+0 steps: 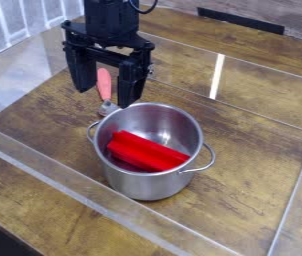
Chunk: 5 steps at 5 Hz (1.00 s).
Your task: Remove the red object from the silver pot and put it on the table
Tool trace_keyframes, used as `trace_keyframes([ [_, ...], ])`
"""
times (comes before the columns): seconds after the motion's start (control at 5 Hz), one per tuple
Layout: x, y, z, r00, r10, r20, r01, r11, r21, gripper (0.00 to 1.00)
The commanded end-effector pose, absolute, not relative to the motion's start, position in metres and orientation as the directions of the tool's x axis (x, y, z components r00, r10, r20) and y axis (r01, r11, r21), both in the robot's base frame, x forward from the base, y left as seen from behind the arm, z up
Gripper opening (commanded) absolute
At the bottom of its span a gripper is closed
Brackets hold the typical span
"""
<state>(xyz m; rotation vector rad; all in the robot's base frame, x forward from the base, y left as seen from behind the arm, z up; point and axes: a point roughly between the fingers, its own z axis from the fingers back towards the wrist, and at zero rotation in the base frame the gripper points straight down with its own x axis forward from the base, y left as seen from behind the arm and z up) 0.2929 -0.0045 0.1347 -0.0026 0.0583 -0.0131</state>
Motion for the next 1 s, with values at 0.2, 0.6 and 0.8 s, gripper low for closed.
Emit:
trace_keyframes([
  [0.2,0.293,-0.009,0.108,0.999,0.012,-0.042,-0.013,1.0,-0.027,1.0],
  [0.6,0.304,-0.015,0.089,0.999,0.043,-0.015,-0.044,0.998,-0.052,1.0],
  [0.8,0.308,-0.024,0.075,0.997,0.071,0.003,-0.071,0.995,-0.063,1.0],
])
